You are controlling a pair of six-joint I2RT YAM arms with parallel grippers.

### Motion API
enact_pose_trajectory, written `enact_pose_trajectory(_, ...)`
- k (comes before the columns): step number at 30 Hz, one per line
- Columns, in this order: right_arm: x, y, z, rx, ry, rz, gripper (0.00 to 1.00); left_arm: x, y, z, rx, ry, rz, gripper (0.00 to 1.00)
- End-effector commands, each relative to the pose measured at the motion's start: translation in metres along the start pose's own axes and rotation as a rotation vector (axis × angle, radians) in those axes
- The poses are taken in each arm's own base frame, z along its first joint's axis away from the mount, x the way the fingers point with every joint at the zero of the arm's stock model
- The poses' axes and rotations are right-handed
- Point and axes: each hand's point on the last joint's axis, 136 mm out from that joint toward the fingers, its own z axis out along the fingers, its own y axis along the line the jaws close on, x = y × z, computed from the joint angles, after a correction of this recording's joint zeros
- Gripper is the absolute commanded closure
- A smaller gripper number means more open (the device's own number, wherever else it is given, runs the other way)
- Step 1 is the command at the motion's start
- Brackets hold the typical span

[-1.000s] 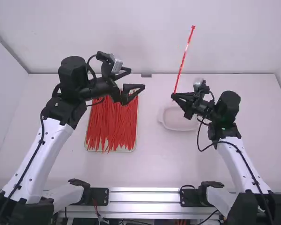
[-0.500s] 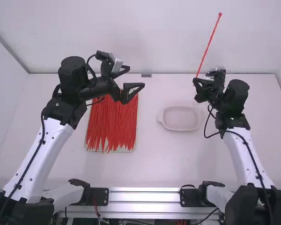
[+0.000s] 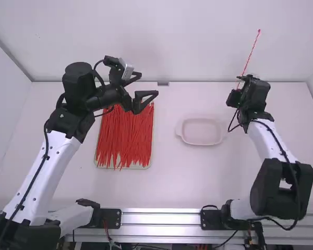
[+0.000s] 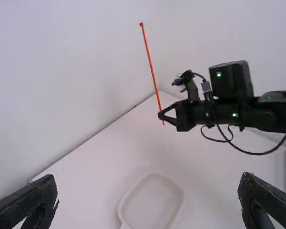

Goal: Fasten the cable tie

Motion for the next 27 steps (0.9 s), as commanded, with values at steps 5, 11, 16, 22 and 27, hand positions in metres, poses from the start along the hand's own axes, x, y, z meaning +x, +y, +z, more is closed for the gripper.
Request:
enact_pose_trajectory(5, 0.008, -0.023, 0.005, 0.255, 0.030, 0.014, 1.00, 0.001, 0.006, -0.003, -0.013, -0.001, -0.009, 0.01)
enact_pose_trajectory(11, 0.013, -0.013, -0.013, 0.477, -0.003, -0.068, 1.00, 0.000, 0.008, -0.004, -0.019, -0.007, -0.031, 0.01)
enact_pose_trajectory(16, 0.016, 0.023, -0.034, 0.555, -0.047, -0.154, 1.00, -0.008, 0.012, -0.006, -0.030, -0.038, -0.072, 0.01)
enact_pose_trajectory(22, 0.024, 0.081, -0.063, 0.579, -0.133, -0.242, 1.00, -0.016, 0.025, -0.008, -0.109, -0.069, -0.095, 0.01)
enact_pose_trajectory(27, 0.028, 0.128, -0.094, 0.545, -0.220, -0.305, 1.00, -0.023, 0.028, -0.009, -0.124, -0.098, -0.132, 0.01)
